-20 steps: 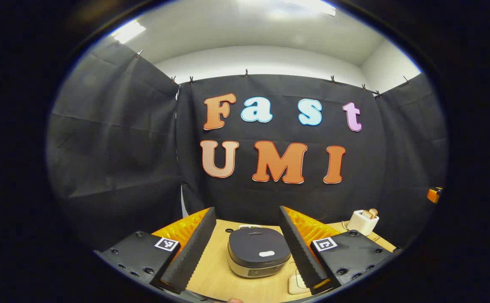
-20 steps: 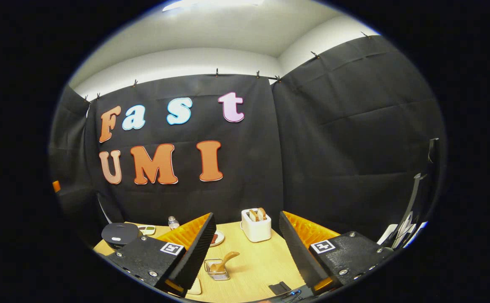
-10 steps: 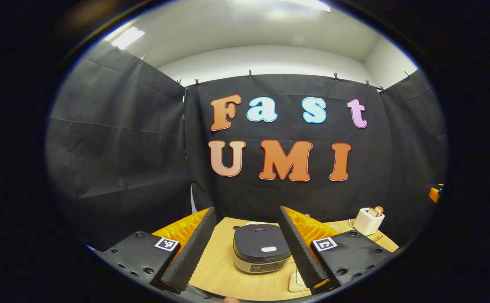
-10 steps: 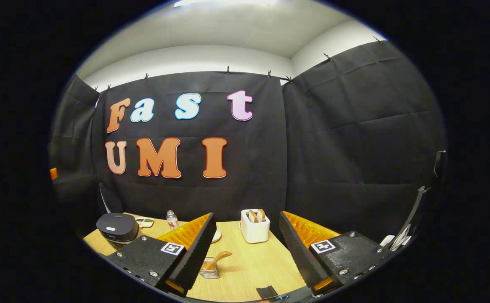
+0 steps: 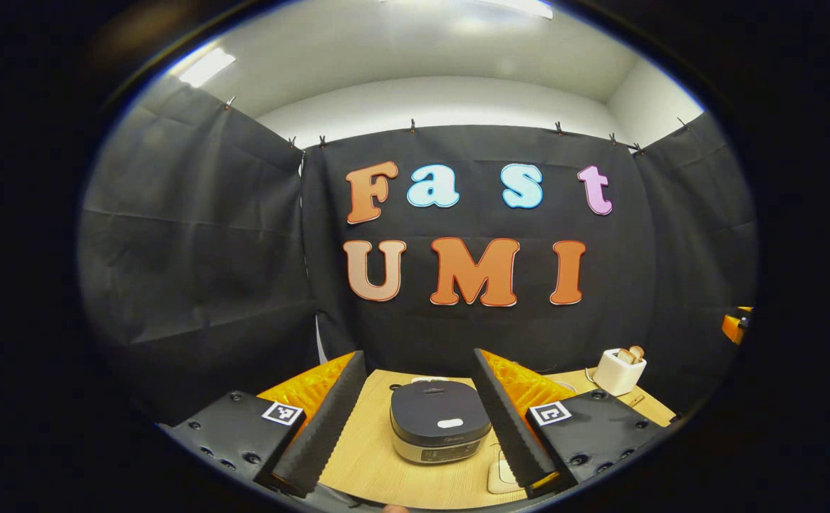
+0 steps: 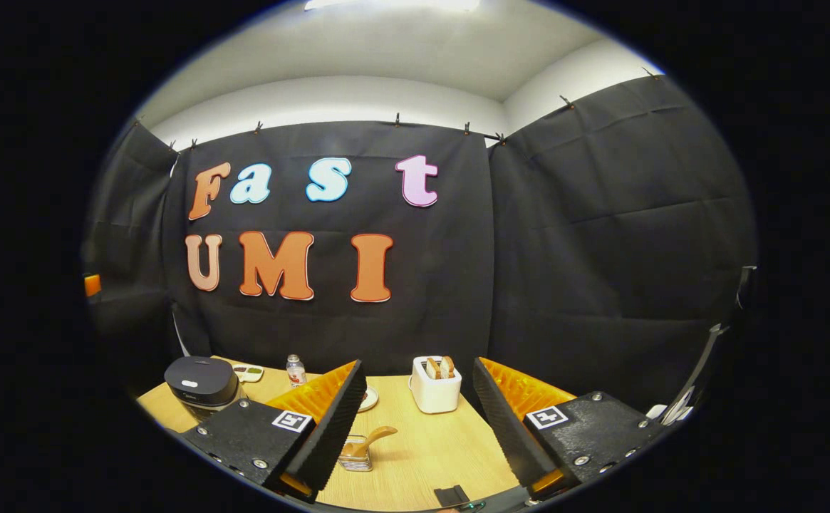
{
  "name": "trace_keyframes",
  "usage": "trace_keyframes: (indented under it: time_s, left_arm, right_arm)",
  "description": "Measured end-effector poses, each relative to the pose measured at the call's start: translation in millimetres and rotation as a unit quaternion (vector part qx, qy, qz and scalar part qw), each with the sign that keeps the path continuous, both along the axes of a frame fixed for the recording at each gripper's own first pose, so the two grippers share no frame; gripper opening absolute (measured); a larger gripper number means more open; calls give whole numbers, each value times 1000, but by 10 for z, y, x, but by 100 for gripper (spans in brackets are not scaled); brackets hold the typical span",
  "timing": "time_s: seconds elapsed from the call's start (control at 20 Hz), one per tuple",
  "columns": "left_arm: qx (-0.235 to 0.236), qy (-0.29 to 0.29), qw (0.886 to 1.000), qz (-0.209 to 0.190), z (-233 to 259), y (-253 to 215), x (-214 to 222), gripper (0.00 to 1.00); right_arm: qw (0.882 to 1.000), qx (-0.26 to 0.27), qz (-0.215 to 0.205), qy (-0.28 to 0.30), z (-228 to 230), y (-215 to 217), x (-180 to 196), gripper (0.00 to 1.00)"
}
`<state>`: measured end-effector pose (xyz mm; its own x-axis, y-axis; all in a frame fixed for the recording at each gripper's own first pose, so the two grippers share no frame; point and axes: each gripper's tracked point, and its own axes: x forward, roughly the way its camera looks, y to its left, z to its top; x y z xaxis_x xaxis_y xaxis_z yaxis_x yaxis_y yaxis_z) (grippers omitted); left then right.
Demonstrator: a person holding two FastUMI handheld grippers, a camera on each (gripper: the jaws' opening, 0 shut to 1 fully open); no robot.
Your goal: Close the left gripper, press the button to open the rice cooker; take a wooden spoon from the chopstick holder with the right hand, scoop a spoonful of rice and pour it into the rice cooker, then put the wooden spoon back into the chopstick holder.
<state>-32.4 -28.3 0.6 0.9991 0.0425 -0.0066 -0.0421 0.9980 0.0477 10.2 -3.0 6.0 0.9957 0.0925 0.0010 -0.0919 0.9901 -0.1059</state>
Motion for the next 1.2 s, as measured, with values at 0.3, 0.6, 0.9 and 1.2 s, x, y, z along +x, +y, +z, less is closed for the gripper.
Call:
trace_keyframes:
  time_s: [0.3, 0.6, 0.9, 1.2]
  left_arm:
    - [-3, 3, 1000, 2, -12, -8, -24, 100]
    - [-7, 3, 1000, 0, -6, -52, -42, 100]
    - [-8, 4, 1000, 0, 12, -77, -12, 100]
    - [1, 8, 1000, -1, -4, -108, 6, 92]
  right_arm:
    - [1000, -1, 4, 4, -28, 15, 21, 94]
    - [1000, -7, 1, 3, -37, -21, 59, 94]
    - [1000, -5, -4, 3, -40, -106, 66, 94]
    - [1000, -8, -4, 5, -60, -146, 94, 94]
